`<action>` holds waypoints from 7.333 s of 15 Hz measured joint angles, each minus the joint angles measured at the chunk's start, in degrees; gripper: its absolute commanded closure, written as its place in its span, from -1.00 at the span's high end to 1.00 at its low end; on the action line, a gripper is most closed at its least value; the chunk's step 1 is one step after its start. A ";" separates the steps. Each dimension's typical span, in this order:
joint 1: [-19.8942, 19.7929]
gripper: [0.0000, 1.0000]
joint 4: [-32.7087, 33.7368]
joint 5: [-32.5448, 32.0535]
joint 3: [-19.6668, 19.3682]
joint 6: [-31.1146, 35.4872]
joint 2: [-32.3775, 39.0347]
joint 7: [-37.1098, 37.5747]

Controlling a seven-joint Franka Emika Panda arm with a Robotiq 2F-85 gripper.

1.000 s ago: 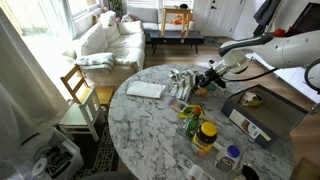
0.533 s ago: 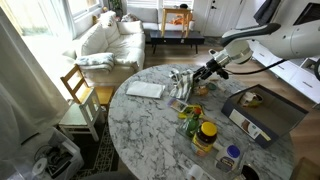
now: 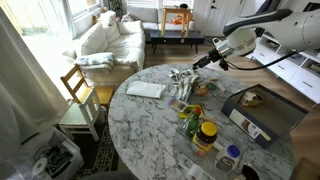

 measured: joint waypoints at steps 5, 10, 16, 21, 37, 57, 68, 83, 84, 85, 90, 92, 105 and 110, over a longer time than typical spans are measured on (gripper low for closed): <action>0.00 1.00 -0.53 0.37 0.09 0.49 -0.10 0.23; -0.16 1.00 -0.04 0.23 1.38 -0.96 -0.58 0.23; -0.50 1.00 -2.92 0.34 1.19 -6.40 -6.13 14.30; -2.43 1.00 -6.27 1.71 1.18 -17.14 -8.80 22.93; 1.58 1.00 -9.66 -2.13 -2.69 -26.46 -9.18 40.42; 10.36 1.00 -5.29 -25.52 -0.86 -26.71 -4.32 66.35; 9.64 1.00 -9.48 -26.39 2.44 -9.94 -3.40 64.98; 7.09 0.83 -16.84 -26.31 5.79 -1.28 -2.71 62.28; 7.09 0.85 -16.84 -26.31 5.85 -1.08 -2.55 62.26; 7.09 0.84 -16.84 -26.32 5.91 -0.94 -2.39 62.25; 7.11 0.54 -16.80 -26.37 6.07 0.11 -1.54 62.25; 7.11 0.05 -16.80 -26.37 6.21 1.38 -1.15 62.25; 6.67 -1.00 -16.80 -26.37 6.40 3.73 -0.06 62.31; 4.92 -1.00 -16.78 -25.21 8.46 3.66 -0.37 61.66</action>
